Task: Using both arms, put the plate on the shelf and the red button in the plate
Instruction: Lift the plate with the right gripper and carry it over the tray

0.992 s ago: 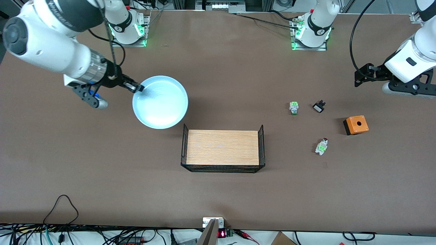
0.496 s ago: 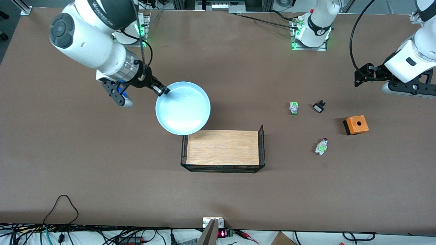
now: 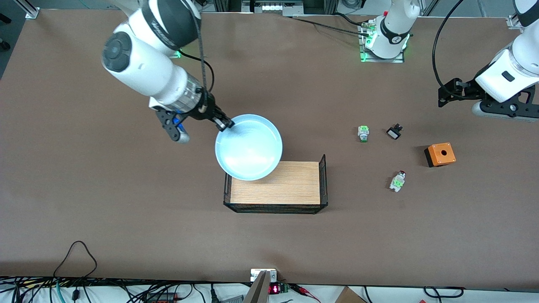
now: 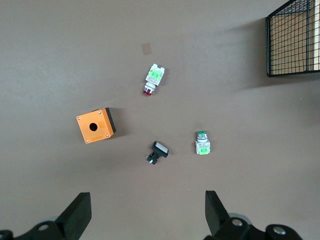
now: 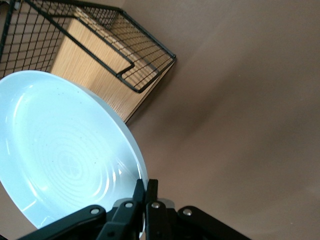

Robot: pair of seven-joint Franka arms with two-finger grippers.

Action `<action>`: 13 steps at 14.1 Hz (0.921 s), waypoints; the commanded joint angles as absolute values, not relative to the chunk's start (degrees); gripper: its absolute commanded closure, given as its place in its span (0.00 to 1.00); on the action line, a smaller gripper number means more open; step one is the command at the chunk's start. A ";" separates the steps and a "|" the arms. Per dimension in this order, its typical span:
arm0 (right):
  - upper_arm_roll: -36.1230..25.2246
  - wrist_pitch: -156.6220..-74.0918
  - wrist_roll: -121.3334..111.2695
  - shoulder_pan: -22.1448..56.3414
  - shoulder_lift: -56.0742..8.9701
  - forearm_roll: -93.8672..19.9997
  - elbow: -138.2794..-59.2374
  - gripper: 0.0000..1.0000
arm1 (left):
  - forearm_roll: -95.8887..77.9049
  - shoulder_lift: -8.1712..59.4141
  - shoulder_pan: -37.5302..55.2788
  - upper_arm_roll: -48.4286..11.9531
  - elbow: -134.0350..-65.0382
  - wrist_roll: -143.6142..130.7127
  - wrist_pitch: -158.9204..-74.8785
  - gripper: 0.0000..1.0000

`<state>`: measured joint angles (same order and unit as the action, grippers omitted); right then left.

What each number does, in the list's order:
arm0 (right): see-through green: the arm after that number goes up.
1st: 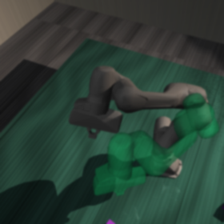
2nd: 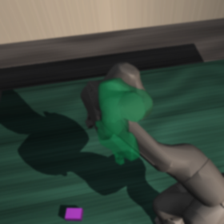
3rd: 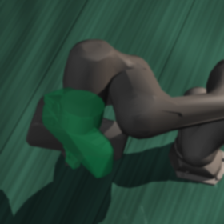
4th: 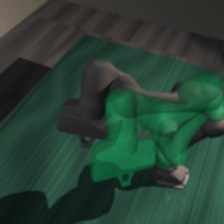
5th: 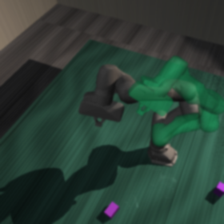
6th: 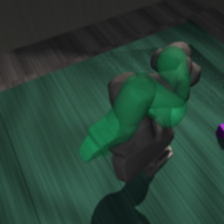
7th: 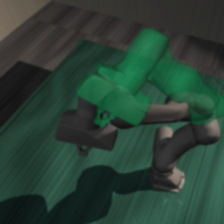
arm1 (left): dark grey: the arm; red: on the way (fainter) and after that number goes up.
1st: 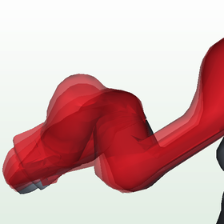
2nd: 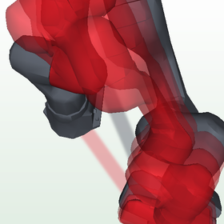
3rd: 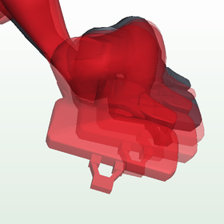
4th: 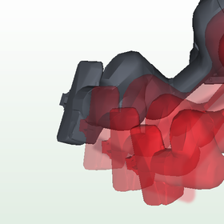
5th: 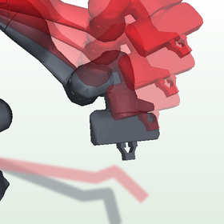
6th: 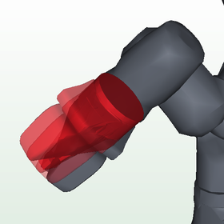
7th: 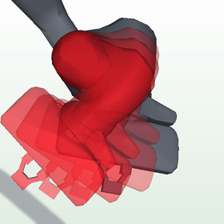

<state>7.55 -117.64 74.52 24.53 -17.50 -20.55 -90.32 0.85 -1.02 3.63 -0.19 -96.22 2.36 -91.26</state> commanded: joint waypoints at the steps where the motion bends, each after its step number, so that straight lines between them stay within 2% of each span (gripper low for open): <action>1: 6.59 -120.05 77.16 27.24 -19.95 -20.48 -87.63 1.00 | 0.26 -0.18 3.52 0.00 -94.48 2.72 -90.00 0.00; 6: 5.72 -122.60 78.84 28.39 -25.21 -20.21 -82.72 1.00 | 0.35 -0.18 3.60 0.00 -94.48 2.72 -90.00 0.00; 9: 2.47 -126.73 78.92 32.07 -28.64 -20.13 -82.35 1.00 | 0.26 -0.18 3.52 0.00 -94.48 2.72 -90.00 0.00; 13: 0.44 -127.26 77.79 33.66 -30.67 -19.78 -82.35 1.00 | 0.26 -0.18 3.52 0.00 -94.48 2.72 -90.00 0.00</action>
